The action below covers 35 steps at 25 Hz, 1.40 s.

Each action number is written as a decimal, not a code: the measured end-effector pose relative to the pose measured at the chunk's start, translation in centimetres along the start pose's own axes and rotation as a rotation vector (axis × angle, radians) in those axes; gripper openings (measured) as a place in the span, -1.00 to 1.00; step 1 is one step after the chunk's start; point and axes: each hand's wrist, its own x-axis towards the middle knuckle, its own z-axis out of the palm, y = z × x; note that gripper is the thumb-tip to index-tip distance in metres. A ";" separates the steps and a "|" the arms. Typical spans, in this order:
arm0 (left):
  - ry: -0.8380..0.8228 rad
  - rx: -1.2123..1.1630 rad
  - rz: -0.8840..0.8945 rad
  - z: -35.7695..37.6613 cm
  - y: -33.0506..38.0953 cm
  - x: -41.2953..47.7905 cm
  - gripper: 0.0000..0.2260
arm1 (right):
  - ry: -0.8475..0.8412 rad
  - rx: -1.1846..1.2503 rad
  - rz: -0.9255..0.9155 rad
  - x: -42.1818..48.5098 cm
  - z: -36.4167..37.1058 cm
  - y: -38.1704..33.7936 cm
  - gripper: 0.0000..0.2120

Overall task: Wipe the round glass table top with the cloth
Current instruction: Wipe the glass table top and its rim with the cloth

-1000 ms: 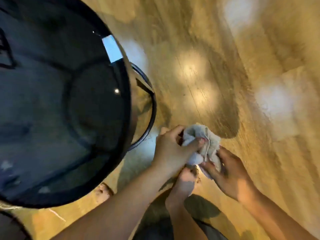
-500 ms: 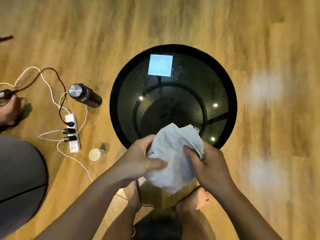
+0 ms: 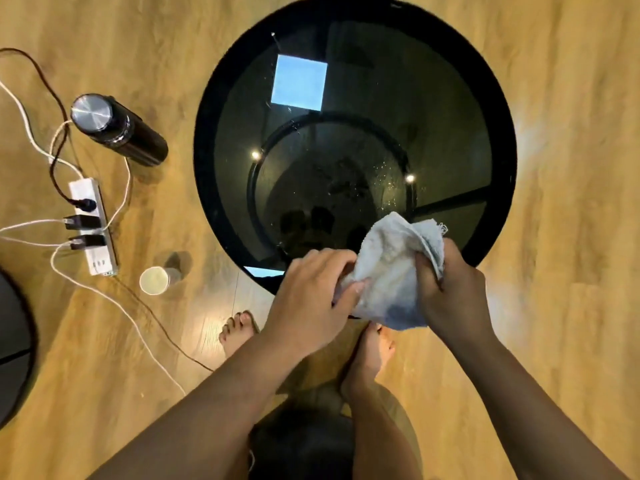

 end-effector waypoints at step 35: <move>0.032 0.714 0.361 1.9 -8.5 2.3 -0.32 | 0.016 -0.484 -0.344 -4.0 8.1 2.4 -0.50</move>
